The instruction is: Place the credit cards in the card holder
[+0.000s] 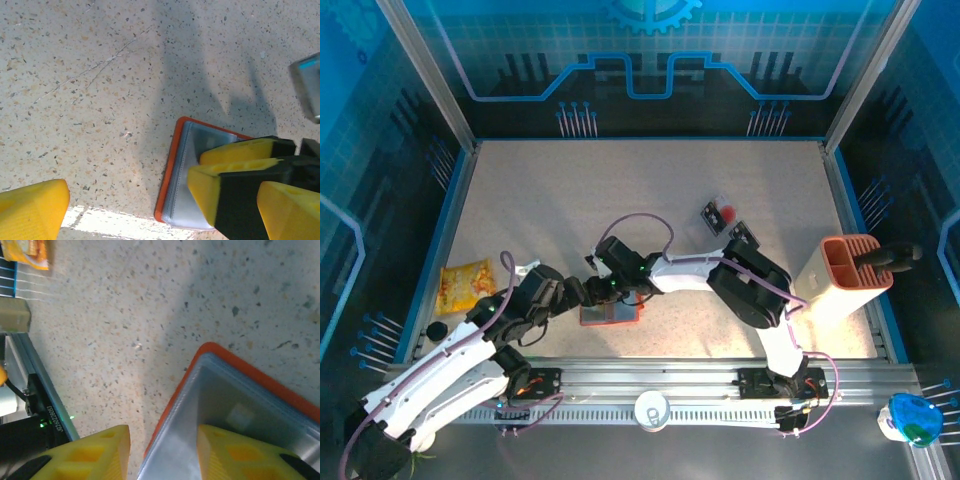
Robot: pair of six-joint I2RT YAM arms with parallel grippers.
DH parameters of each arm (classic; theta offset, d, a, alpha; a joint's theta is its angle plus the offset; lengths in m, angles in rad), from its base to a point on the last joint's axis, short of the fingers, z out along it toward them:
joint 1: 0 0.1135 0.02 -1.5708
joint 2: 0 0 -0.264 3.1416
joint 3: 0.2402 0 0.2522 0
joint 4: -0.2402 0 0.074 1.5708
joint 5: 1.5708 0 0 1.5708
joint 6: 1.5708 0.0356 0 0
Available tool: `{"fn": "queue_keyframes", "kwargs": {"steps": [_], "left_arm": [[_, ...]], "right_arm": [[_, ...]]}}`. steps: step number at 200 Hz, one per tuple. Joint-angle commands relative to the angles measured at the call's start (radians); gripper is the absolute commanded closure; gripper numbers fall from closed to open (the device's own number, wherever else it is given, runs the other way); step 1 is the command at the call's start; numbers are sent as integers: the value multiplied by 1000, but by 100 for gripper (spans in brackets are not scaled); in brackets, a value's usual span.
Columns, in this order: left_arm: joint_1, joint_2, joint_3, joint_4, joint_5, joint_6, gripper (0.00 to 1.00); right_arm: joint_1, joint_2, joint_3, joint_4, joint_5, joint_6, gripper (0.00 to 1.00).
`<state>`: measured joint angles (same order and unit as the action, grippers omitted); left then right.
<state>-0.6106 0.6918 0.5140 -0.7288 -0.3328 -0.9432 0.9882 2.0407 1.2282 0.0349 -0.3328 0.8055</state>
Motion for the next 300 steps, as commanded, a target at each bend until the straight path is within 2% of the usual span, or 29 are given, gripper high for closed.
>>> {"fn": "queue_keyframes", "kwargs": {"steps": [1,35,88,145,172,239,300], "left_arm": [[12,-5,-12,-3,3,3,2],[18,-2,-9,3,4,13,2],[19,41,-2,47,24,32,1],[20,194,48,150,80,78,1],[20,269,88,200,104,92,1],[-9,442,210,210,124,165,1],[-53,594,231,166,86,169,1]], "right_arm": [[6,24,31,11,-26,15,59],[-19,-31,16,30,-40,15,59],[-123,-187,-47,66,-75,32,58],[-304,-372,-117,-112,-59,-100,58],[-358,-436,-166,-164,-38,-141,59],[-405,-521,-254,-253,51,-240,61],[-521,-474,-47,-558,268,-449,60]]}}
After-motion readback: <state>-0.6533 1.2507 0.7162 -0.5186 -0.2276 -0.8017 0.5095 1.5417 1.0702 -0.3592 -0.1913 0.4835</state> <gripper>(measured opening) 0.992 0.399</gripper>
